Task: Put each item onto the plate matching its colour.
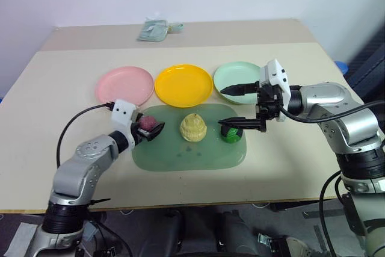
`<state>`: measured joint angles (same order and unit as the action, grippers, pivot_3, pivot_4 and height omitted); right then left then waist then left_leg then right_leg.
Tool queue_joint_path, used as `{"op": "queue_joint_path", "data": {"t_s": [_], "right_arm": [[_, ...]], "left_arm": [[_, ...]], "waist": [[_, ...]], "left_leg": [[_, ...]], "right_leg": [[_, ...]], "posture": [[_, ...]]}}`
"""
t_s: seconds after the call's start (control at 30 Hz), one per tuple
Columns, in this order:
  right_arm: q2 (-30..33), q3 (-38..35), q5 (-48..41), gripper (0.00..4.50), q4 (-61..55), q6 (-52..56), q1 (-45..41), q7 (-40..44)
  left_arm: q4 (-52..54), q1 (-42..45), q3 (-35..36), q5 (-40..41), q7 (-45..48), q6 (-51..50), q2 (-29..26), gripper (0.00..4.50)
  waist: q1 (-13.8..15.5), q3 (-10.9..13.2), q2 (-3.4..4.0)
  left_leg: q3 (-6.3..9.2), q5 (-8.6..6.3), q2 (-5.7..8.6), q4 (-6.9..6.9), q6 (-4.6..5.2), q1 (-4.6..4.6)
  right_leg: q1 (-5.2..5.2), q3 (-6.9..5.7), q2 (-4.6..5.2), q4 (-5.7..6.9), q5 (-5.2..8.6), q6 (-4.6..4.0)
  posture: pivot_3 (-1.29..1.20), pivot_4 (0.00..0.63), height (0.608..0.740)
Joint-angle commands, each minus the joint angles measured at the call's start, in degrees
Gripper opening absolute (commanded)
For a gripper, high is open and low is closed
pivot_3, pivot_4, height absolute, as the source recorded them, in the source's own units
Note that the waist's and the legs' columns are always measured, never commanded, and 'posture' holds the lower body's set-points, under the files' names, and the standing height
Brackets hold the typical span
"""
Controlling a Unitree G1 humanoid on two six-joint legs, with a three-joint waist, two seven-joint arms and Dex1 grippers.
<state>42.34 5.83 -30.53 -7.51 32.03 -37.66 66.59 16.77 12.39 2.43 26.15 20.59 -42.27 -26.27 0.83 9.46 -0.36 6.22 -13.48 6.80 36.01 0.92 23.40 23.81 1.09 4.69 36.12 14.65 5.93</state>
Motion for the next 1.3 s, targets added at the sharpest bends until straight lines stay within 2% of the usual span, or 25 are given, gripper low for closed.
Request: {"op": "queue_joint_path", "data": {"t_s": [0.03,0.27,0.37,0.43,0.6,0.77,0.87,1.03,1.27,1.3], "right_arm": [[-0.46,-1.58,-0.22,4.46,-1.39,-0.55,-1.24,-0.41],[-0.70,-2.14,0.10,4.46,-1.52,-0.66,-0.91,-1.26],[-0.92,-2.24,0.19,4.50,-1.73,-0.80,-0.57,-1.64],[-1.05,-2.41,0.09,4.50,-1.83,-0.77,-0.46,-1.98],[-1.12,-2.68,-0.15,4.50,-2.18,-0.69,-0.24,-2.65],[-2.40,-3.70,-0.26,4.50,-2.23,-0.91,-0.67,-4.98],[-5.62,-4.66,1.28,4.50,-1.66,-2.43,-1.72,-9.99],[-14.21,-4.30,5.60,4.50,1.58,-6.18,-4.33,-20.34],[-19.19,-3.99,7.07,4.50,1.64,-7.60,-4.90,-24.21],[-19.45,-3.92,7.14,4.50,1.46,-7.64,-4.81,-24.38]], "left_arm": [[1.15,0.64,-0.52,-2.01,-1.11,0.65,0.56,4.50],[0.62,-0.65,-1.48,-6.32,-0.88,4.63,0.53,4.50],[0.52,-0.79,-0.69,-6.42,-0.95,4.34,0.97,3.65],[0.61,-0.87,-0.77,-6.97,-1.02,4.34,0.83,2.73],[0.88,0.05,1.00,-7.04,-2.41,4.89,2.40,2.73],[-4.23,9.83,9.72,-7.19,-13.03,7.20,8.47,2.73],[-13.43,17.74,13.37,-11.64,-21.53,11.03,9.18,2.73],[-28.10,24.32,13.63,-17.49,-28.67,18.50,9.52,2.73],[-34.99,25.88,12.66,-17.74,-28.06,23.38,11.27,2.73],[-35.42,25.73,12.72,-17.30,-27.24,24.33,11.51,3.05]], "waist": [[-0.01,0.00,0.00],[-0.03,0.00,0.00],[0.02,0.00,0.00],[-0.01,0.00,0.00],[-0.01,0.00,0.00],[0.23,0.03,-0.10],[0.03,0.02,-0.11],[-0.12,0.00,-0.09],[-0.04,0.00,-0.14],[-0.05,0.00,-0.14]], "left_leg": [[0.00,0.00,0.00,0.00,0.00,0.00],[0.00,0.00,0.00,0.00,-0.02,0.00],[-0.01,-0.01,0.01,0.02,-0.01,0.00],[0.00,-0.01,0.01,0.02,-0.01,0.00],[0.00,-0.01,0.01,0.02,-0.01,0.00],[0.06,0.02,0.02,0.14,-0.05,0.02],[0.06,0.10,0.03,0.14,-0.19,0.02],[-0.03,0.28,0.05,0.08,-0.47,0.03],[0.00,0.29,0.19,0.16,-0.46,0.17],[0.00,0.29,0.19,0.16,-0.46,0.17]], "right_leg": [[0.01,0.00,0.00,0.00,0.00,0.00],[0.02,0.01,0.00,0.01,0.00,0.00],[0.01,0.01,0.00,0.01,0.00,0.00],[0.00,0.01,0.00,0.01,0.00,0.00],[0.01,0.01,0.00,0.02,0.00,0.00],[-0.01,-0.08,-0.02,0.07,-0.04,0.03],[-0.02,-0.07,-0.02,0.08,-0.07,0.06],[0.18,0.04,-0.05,0.22,-0.07,0.06],[0.28,0.04,0.03,0.29,-0.10,0.11],[0.28,0.04,0.03,0.30,-0.10,0.11]], "posture": [[0.00,0.150,0.740],[0.00,0.150,0.740],[0.00,0.150,0.740],[0.00,0.150,0.740],[0.00,0.150,0.740],[0.00,0.150,0.740],[0.00,0.150,0.740],[0.00,0.150,0.740],[0.00,0.150,0.740],[0.00,0.150,0.740]]}}
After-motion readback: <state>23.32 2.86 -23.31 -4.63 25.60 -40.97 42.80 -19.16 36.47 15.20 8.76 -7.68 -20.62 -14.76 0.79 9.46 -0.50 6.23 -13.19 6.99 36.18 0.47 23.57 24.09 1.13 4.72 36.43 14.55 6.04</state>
